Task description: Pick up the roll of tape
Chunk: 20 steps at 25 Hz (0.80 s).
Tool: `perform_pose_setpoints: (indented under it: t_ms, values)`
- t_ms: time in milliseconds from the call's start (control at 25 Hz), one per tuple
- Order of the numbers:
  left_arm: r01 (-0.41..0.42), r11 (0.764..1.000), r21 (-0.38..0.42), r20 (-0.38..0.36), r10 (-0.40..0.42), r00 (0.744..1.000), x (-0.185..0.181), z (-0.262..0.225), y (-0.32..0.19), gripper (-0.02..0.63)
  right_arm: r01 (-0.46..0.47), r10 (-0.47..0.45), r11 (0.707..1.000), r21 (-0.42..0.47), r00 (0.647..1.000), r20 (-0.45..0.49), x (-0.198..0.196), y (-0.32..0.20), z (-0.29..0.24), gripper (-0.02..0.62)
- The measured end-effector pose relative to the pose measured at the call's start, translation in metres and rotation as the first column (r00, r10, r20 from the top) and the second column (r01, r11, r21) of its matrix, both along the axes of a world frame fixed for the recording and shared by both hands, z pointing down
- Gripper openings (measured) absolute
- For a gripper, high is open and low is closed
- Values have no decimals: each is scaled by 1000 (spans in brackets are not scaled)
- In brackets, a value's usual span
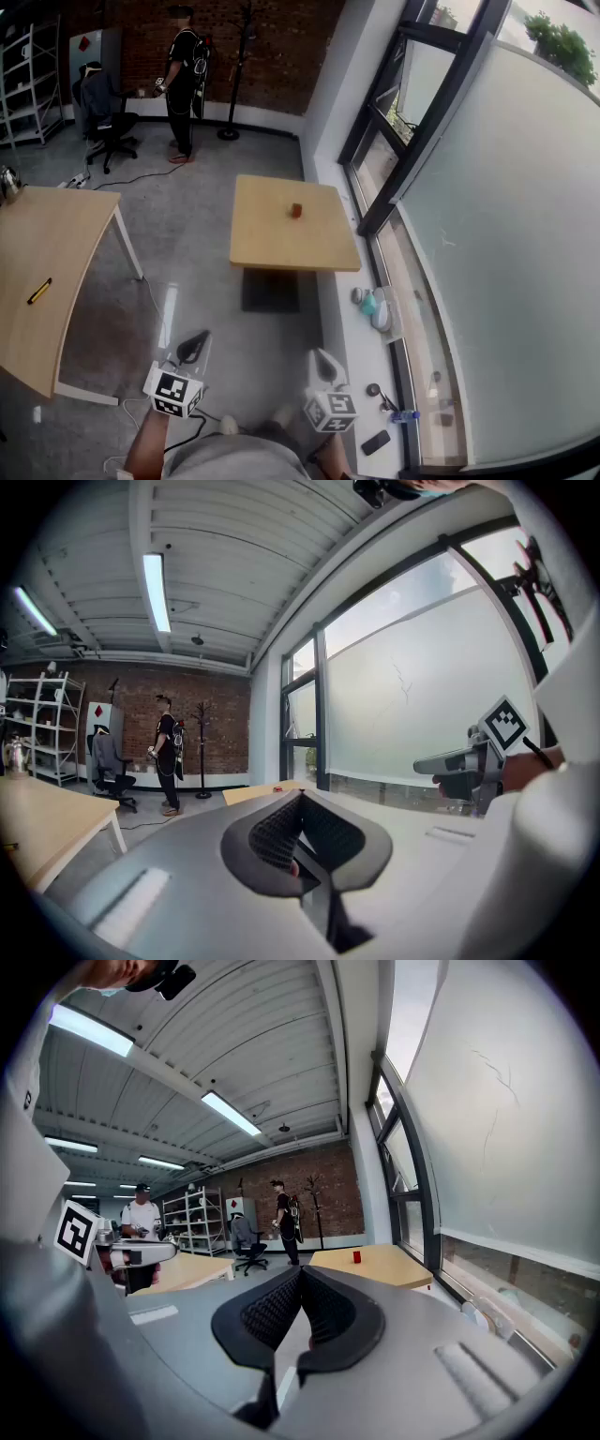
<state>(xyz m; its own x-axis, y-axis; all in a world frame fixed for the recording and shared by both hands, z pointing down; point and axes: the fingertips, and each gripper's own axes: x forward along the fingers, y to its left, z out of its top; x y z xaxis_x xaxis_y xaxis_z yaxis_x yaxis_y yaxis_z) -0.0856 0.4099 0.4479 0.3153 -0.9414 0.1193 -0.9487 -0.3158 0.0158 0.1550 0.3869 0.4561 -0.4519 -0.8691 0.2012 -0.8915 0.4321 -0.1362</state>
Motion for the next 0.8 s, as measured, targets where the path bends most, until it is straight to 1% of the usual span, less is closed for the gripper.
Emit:
perform_pose_setpoints:
  t_ms: [240, 400, 480, 640, 800]
  values:
    - [7, 1000, -2, 5, -7, 1000, -9, 4, 6, 0, 6, -6, 1000, 1, 1000, 2, -8, 2, 2, 14]
    - [22, 1000, 1, 7, -22, 1000, -14, 3, 7, 0, 8, -9, 1000, 7, 999, 53, -10, 0, -3, 14]
    - [31, 1000, -1, 10, -31, 999, -18, 4, 7, 0, 11, -12, 1000, 8, 998, 57, -12, -1, -2, 14]
    - [64, 998, -5, 8, -64, 998, -25, 6, 7, 1, 47, -47, 999, -3, 998, 42, -21, -8, 4, 15]
    - [107, 994, -25, 9, -107, 994, -35, 15, 3, 0, 85, -85, 996, -14, 995, 48, -33, -23, 13, 14]
